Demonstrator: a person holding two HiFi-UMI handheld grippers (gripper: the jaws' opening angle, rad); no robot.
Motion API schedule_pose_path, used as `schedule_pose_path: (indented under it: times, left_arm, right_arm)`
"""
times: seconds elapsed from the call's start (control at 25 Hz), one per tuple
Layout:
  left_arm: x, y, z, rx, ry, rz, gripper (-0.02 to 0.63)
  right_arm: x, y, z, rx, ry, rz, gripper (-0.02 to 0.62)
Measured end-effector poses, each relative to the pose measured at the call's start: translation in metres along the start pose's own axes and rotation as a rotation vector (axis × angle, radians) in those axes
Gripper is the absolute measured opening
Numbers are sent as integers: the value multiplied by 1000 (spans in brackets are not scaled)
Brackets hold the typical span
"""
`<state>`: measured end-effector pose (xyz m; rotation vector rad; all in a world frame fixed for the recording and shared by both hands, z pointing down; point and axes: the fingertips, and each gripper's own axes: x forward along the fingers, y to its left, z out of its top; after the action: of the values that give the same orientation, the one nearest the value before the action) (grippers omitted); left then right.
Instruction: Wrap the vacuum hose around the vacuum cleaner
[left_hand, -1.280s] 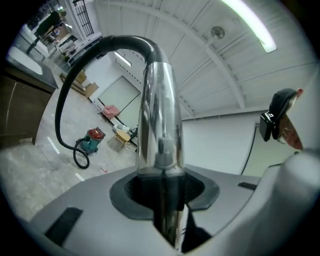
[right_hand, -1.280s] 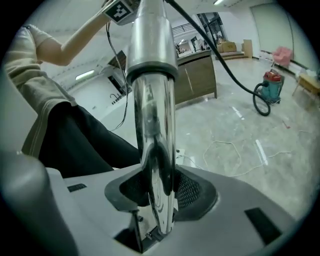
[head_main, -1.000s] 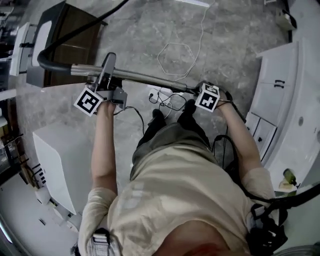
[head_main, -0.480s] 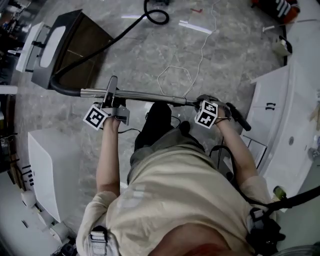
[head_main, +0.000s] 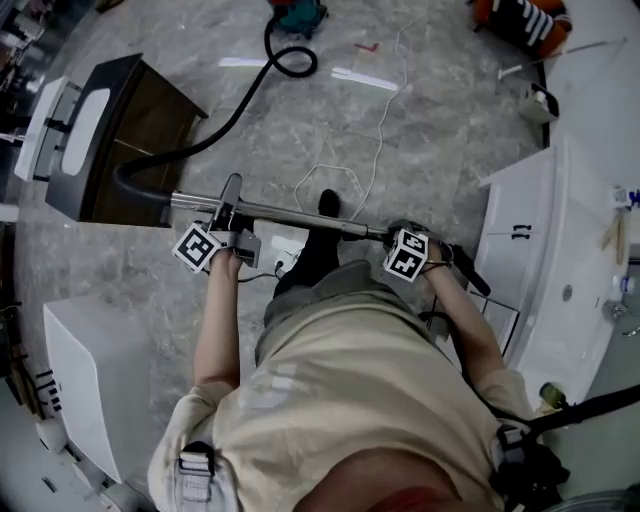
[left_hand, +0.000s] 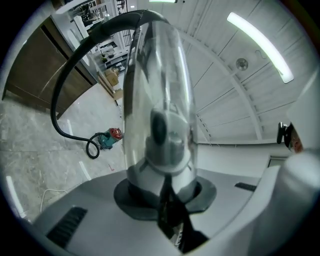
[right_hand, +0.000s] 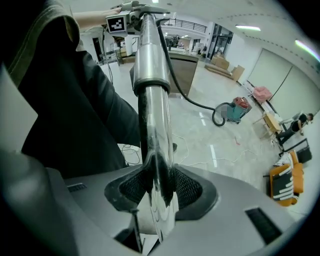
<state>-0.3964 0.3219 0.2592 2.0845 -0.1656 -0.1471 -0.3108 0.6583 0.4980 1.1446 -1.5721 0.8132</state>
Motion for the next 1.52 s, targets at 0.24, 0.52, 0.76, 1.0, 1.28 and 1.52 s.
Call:
schedule_pose_path:
  times: [0.24,0.52,0.76,1.0,1.28,1.52]
  left_arm:
    - [53,50,18,-48,-24,-6,80]
    - [110,136,78,-144,-97,38,78]
    - [173,175,113,-213,-117,33,78]
    - [202,174,124,-184,-141,35,78]
    - [218,179,126,-227,-221,123,78]
    - [264,166,110,-195,-260,206,78]
  right_arm:
    - [24,-69,17,-14,35,12,144]
    - [36,-162,70,-53,176,89,144]
    - [34,-238,101,-59,247,114,144]
    - [37,-291,109,-104,277,94,146]
    - [46,-341,117,-186,223,107,146]
    - [51,-399,94,-247,128,117,144]
